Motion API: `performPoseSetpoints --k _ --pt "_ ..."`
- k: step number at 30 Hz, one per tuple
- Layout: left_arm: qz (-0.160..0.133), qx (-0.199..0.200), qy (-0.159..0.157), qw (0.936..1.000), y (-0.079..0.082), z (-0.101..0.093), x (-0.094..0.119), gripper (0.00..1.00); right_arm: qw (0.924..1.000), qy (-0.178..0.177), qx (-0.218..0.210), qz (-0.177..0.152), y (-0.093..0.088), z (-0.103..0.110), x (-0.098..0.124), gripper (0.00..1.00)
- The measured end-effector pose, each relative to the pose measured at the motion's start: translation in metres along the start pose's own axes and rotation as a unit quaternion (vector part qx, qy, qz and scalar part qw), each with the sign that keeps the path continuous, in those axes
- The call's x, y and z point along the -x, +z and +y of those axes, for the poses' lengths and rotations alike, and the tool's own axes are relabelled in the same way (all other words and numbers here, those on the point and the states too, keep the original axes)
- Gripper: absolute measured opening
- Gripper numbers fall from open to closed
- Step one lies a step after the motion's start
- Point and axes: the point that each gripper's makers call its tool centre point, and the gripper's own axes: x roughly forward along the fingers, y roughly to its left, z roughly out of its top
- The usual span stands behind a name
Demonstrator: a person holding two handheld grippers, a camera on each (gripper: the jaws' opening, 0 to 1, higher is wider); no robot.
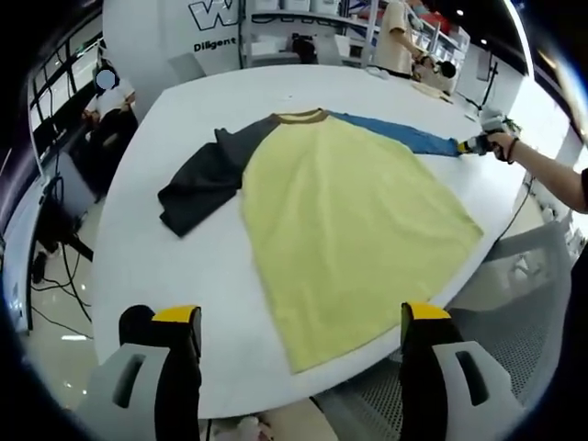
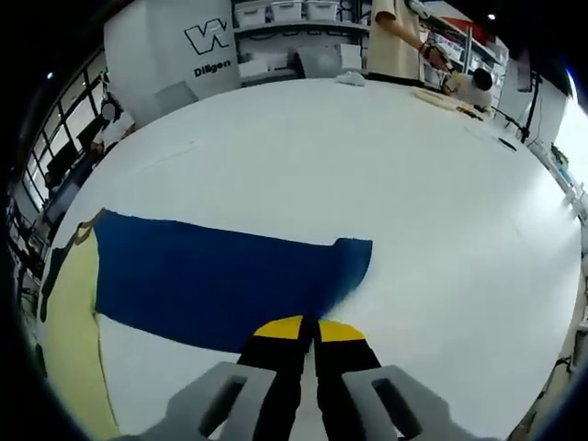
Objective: Fold the garment on the visible template until the final outline fits inside the template.
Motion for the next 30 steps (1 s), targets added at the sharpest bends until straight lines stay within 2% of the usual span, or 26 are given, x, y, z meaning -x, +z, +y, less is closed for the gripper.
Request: performPoseSetpoints --k 10,16,21,27,30 --pt "-0.001 -0.005 -0.005 1.0 0.0 -0.003 0.001 0.94 0.9999 -0.004 0.01 0.001 0.008 0.003 0.005 0.0" --pt "0.002 -0.011 -0.01 0.9999 -0.001 -0.006 0.0 0.99 0.9996 0.01 0.02 -0.016 0.025 0.019 0.017 0.0" --pt "0.0 -0.014 -0.015 0.9998 0.001 -0.008 -0.002 0.99 0.998 0.031 0.04 -0.038 0.045 0.043 0.025 0.0" --pt "-0.002 -0.015 -0.025 0.9996 0.003 -0.011 -0.002 0.99 0.9956 0.053 0.062 -0.047 0.056 0.07 0.028 0.0" --pt "-0.003 -0.02 -0.027 0.9994 0.004 -0.01 0.0 0.99 0.9935 0.068 0.074 -0.052 0.062 0.09 0.03 0.0"
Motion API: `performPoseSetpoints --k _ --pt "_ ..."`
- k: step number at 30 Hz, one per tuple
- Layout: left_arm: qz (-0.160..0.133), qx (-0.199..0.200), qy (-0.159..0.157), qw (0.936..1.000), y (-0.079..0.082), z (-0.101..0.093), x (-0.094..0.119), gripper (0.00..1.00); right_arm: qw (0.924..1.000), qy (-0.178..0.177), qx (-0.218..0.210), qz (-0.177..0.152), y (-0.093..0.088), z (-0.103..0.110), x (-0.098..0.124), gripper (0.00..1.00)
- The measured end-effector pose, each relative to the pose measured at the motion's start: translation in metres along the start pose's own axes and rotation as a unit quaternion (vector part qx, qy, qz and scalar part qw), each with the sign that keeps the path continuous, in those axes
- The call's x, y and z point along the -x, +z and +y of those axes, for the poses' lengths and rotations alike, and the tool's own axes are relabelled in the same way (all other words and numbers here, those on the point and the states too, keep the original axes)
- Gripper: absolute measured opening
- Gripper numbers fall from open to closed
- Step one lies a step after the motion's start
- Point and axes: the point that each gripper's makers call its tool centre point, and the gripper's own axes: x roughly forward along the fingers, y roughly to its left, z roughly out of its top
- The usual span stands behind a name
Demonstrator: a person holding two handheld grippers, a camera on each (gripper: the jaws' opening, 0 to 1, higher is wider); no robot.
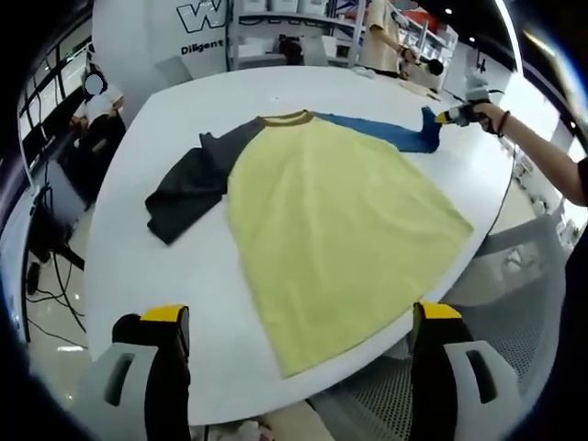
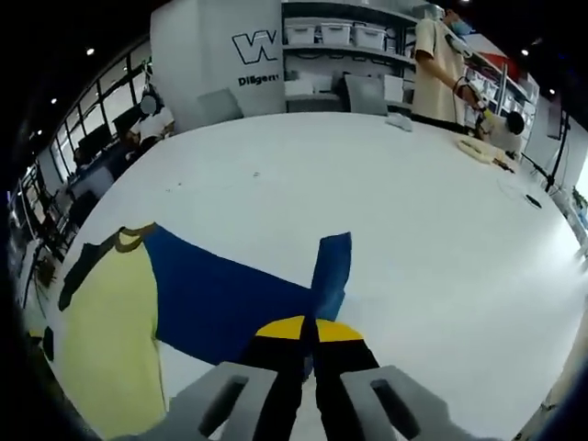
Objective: Fold the garment on the visible template until the final outline fits inside the template.
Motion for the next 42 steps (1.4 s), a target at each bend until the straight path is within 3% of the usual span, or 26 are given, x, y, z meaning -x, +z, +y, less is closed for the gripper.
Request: performPoseSetpoints --k 9,19,22,27,32,42 --pt "-0.001 0.0 -0.003 1.0 -0.001 -0.001 0.003 0.99 0.9991 0.037 0.02 -0.008 0.016 0.039 -0.005 0.0" --pt "-0.002 -0.002 -0.013 0.9999 -0.001 -0.005 0.004 0.99 0.9949 0.095 0.025 -0.023 0.032 0.094 0.006 0.0" --pt "-0.005 -0.002 -0.017 0.9998 0.0 -0.007 0.004 0.99 0.9918 0.124 0.021 -0.026 0.039 0.118 0.011 0.0" --pt "-0.013 -0.001 -0.017 0.9998 0.002 -0.008 0.005 0.99 0.9896 0.136 0.037 -0.026 0.047 0.142 0.014 0.0" --pt "-0.019 -0.004 -0.021 0.9996 0.005 -0.01 0.006 0.99 0.9829 0.169 0.065 -0.031 0.06 0.175 0.02 0.0" --pt "-0.027 -0.01 -0.031 0.9991 0.009 -0.013 0.006 0.99 0.9735 0.2 0.105 -0.036 0.083 0.214 0.023 0.0"
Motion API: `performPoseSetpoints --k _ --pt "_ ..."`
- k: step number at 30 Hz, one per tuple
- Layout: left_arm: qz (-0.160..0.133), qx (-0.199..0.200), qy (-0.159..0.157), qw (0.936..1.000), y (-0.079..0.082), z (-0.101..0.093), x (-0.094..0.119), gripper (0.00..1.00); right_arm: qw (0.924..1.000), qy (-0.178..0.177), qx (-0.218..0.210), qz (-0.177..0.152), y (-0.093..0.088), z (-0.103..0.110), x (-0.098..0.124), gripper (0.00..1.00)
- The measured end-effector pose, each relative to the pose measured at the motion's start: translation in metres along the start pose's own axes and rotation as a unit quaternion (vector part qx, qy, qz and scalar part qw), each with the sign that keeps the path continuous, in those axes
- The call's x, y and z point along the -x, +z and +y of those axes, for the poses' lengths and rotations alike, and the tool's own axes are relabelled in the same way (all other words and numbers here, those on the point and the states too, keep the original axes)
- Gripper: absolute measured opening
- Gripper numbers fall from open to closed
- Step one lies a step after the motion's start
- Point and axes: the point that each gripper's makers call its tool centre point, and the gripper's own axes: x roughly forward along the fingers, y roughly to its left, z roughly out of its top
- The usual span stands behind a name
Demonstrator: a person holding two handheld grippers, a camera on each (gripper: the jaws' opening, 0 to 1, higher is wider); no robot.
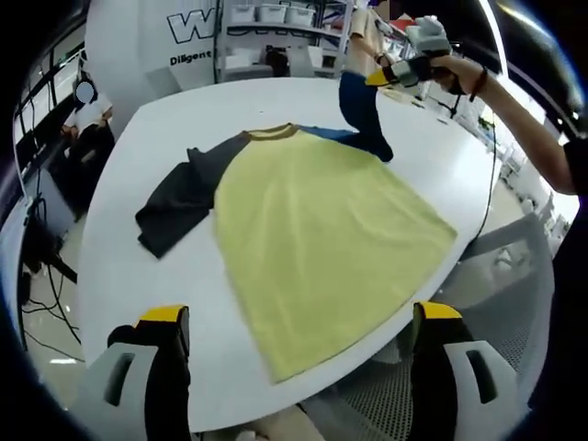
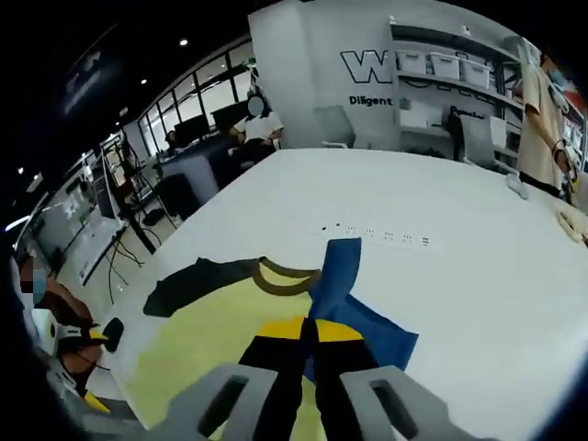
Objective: Fold the garment on the visible template until the final outline fits inside the template.
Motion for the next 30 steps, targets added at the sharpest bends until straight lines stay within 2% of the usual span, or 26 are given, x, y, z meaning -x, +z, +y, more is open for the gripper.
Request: performPoseSetpoints --k 5,13,14,20,30 --pt "0.004 0.004 -0.002 1.0 -0.003 0.0 0.0 0.99 0.9996 0.017 0.024 0.001 0.009 0.024 -0.008 0.0" --pt "0.002 0.005 -0.002 1.0 -0.003 0.001 0.001 0.99 0.998 0.038 0.05 0.008 0.011 0.06 -0.023 0.0" --pt "0.0 0.005 -0.003 1.0 -0.003 0.002 0.001 0.99 0.9975 0.047 0.052 0.011 0.009 0.07 -0.026 0.0" --pt "0.001 0.002 -0.007 1.0 -0.004 0.002 0.001 0.99 0.996 0.062 0.06 0.022 0.006 0.093 -0.04 0.0" --pt "0.001 0.005 -0.004 1.0 -0.006 0.006 0.002 0.99 0.9898 0.08 0.102 0.059 -0.017 0.138 -0.065 0.0"
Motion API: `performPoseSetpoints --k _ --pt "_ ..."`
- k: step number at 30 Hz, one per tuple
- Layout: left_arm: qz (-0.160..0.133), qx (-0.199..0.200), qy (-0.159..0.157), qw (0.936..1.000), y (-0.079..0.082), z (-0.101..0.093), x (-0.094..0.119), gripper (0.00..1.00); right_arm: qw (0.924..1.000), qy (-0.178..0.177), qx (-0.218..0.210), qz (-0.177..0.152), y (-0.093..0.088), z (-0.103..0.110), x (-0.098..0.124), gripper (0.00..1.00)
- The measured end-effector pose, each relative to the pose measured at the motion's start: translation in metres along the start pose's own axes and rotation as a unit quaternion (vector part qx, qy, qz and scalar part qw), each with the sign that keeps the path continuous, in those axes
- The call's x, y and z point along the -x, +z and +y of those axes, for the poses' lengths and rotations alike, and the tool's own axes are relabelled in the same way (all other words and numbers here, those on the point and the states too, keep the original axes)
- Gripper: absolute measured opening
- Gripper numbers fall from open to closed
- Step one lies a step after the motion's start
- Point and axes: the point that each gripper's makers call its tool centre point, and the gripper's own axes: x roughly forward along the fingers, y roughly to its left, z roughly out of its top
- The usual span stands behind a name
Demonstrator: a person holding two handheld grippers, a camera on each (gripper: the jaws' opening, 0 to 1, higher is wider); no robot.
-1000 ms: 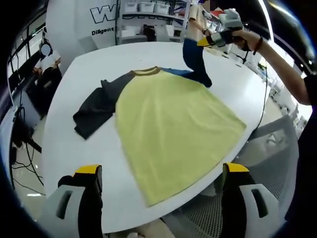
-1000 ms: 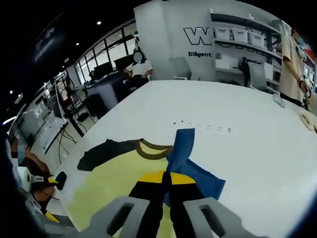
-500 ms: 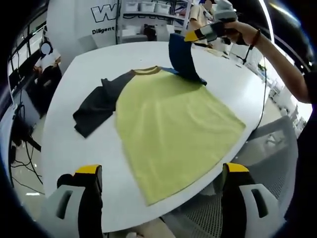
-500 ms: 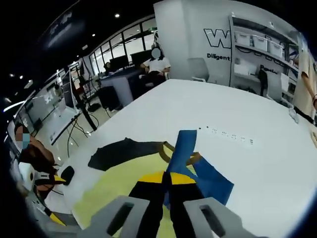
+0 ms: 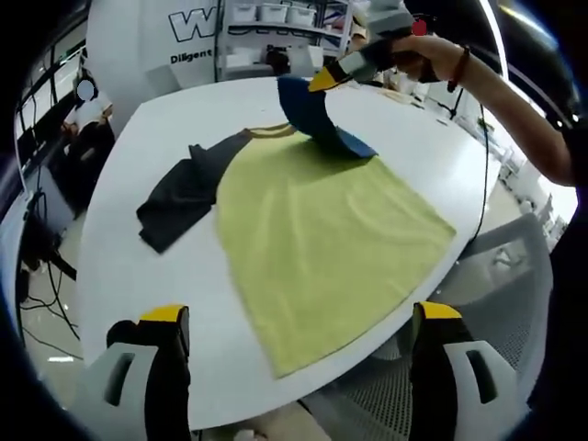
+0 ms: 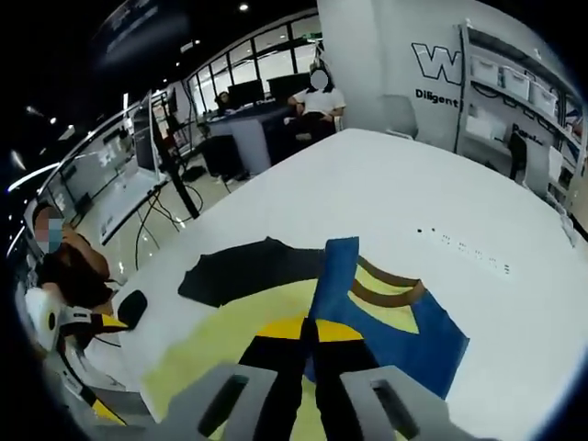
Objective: Fold the garment on the visible template until the final outline fits inside the template.
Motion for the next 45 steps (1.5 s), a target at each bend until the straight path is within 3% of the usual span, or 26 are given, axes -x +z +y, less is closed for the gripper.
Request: performPoseSetpoints --k 8,20,36,45 --pt "-0.004 0.002 0.0 1.0 -0.003 0.002 0.003 0.99 0.9994 0.011 0.029 0.016 -0.008 0.025 -0.023 0.0" --pt "-0.003 0.009 0.003 0.9999 -0.012 0.006 0.008 0.98 0.9961 0.015 0.071 0.051 -0.027 0.039 -0.062 0.0" --pt "-0.006 0.023 0.008 0.9997 -0.015 0.017 0.004 0.98 0.9932 0.037 0.058 0.094 -0.062 0.051 -0.108 0.0" --pt "0.004 0.027 0.005 0.9996 -0.025 0.016 -0.001 0.99 0.9936 0.056 0.035 0.092 -0.074 0.057 -0.116 0.0"
